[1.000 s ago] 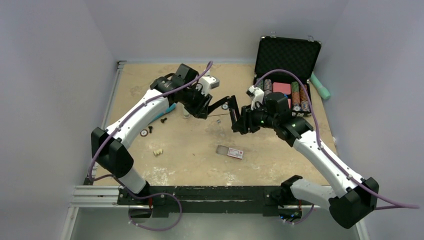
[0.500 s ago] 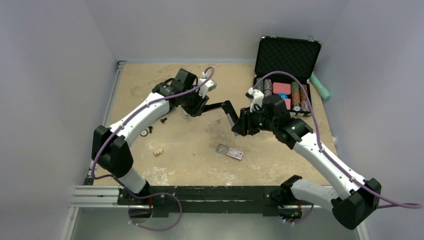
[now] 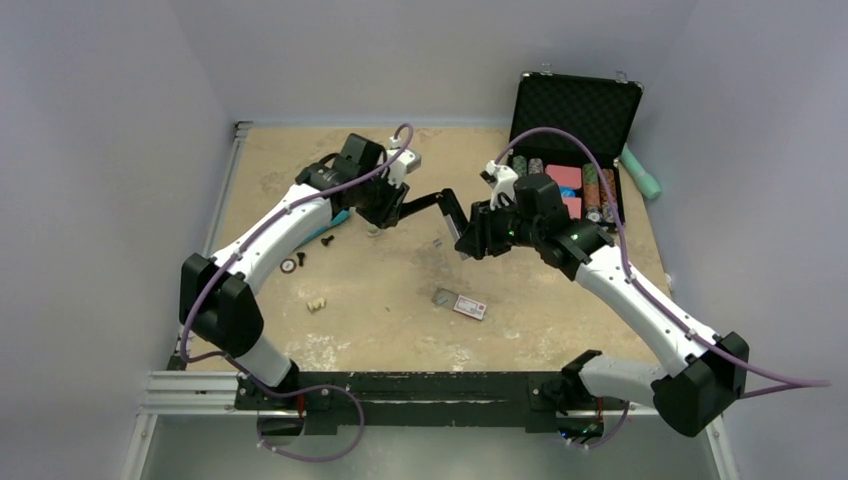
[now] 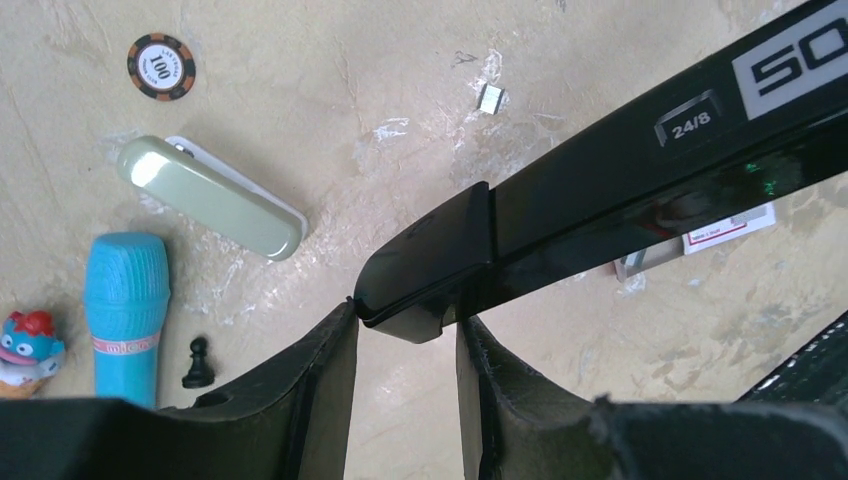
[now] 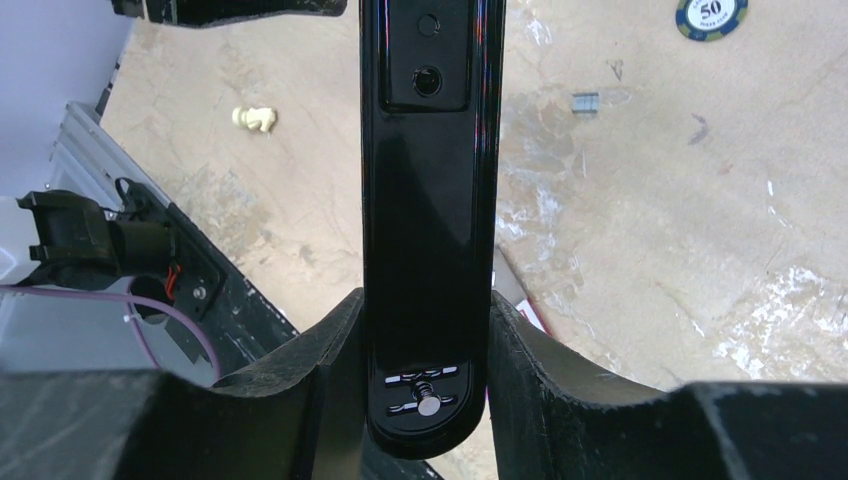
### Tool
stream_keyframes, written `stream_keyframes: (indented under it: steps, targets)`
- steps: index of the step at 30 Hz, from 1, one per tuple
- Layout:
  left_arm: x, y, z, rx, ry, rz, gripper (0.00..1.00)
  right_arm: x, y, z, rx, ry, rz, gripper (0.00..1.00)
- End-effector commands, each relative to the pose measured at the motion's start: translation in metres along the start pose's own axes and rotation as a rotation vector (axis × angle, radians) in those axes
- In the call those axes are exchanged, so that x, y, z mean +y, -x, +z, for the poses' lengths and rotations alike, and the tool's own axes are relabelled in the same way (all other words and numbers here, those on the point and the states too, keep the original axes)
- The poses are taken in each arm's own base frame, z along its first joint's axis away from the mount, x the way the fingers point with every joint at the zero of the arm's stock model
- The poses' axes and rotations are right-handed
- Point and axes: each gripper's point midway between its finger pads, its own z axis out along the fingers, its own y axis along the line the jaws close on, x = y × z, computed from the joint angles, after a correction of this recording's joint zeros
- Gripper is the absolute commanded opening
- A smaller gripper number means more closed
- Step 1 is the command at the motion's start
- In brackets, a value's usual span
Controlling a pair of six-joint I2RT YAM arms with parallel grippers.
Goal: Unload the staples from the stapler
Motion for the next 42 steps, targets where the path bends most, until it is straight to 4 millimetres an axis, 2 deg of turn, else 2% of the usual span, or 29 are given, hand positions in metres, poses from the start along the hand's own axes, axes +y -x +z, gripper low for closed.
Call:
stream_keyframes:
  steps: [1,10,15,32,40,41,42]
  targets:
    - [-0.008,0.04,-0.035,-0.17,-0.025,-0.121,0.0,0.044,0.029,-0.008,-0.058,0.175,-0.067,0.0]
    - [-0.035,0.039,-0.065,-0.187,-0.126,-0.22,0.0,0.05,0.041,0.01,-0.063,0.228,-0.071,0.0]
    - [-0.041,0.043,-0.085,-0.219,-0.141,-0.223,0.0,0.057,0.05,0.013,-0.085,0.258,-0.068,0.0]
    - [-0.074,0.038,-0.117,-0.22,-0.284,-0.341,0.0,0.078,0.076,0.01,-0.169,0.35,-0.042,0.0]
    - [-0.084,0.032,-0.133,-0.231,-0.318,-0.366,0.0,0.094,0.085,-0.003,-0.223,0.432,-0.014,0.0]
    - [-0.087,0.032,-0.137,-0.223,-0.33,-0.364,0.11,0.098,0.087,-0.006,-0.229,0.452,-0.009,0.0]
    - [-0.089,0.033,-0.141,-0.216,-0.343,-0.356,0.27,0.103,0.089,-0.01,-0.237,0.476,-0.008,0.0]
